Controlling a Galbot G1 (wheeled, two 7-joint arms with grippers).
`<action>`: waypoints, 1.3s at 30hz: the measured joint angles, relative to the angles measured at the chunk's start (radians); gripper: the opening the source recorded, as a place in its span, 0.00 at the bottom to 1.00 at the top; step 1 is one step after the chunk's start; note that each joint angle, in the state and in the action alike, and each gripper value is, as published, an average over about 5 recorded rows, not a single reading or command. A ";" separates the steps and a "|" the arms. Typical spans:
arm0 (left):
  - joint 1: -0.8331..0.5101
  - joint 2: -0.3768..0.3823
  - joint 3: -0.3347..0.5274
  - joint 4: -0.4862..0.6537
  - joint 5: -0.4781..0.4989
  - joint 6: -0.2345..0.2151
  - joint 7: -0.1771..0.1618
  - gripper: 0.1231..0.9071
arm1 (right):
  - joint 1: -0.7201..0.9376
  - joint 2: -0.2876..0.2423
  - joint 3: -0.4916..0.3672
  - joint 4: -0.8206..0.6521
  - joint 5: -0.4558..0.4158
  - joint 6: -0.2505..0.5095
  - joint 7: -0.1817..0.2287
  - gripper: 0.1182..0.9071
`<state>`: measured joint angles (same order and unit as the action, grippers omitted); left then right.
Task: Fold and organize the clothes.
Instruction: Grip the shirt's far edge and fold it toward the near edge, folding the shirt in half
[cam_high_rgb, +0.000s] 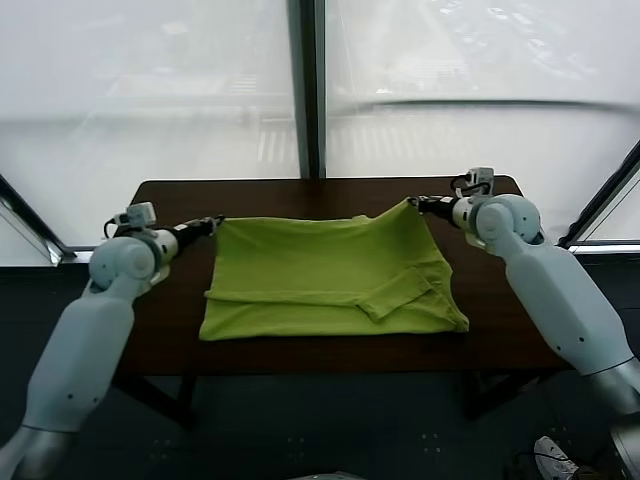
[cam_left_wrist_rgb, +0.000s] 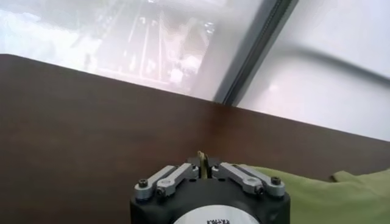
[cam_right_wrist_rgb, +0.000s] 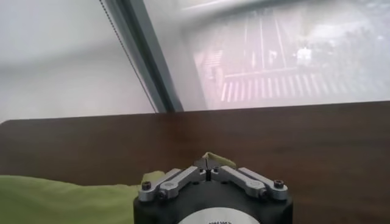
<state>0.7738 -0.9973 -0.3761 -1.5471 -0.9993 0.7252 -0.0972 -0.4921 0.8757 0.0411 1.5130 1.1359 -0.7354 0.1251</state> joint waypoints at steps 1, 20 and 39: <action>0.010 0.004 -0.007 -0.014 -0.004 0.000 0.000 0.13 | -0.008 -0.009 0.003 0.014 0.005 0.000 0.003 0.03; 0.289 0.035 -0.158 -0.283 -0.007 0.000 0.001 0.13 | -0.257 -0.221 0.092 0.347 0.024 -0.001 0.039 0.03; 0.500 0.011 -0.257 -0.457 0.000 0.006 -0.003 0.13 | -0.427 -0.356 0.109 0.481 0.034 -0.001 0.048 0.03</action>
<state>1.2735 -0.9858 -0.6331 -2.0041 -0.9988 0.7309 -0.1000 -0.9194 0.5201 0.1506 1.9945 1.1696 -0.7365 0.1735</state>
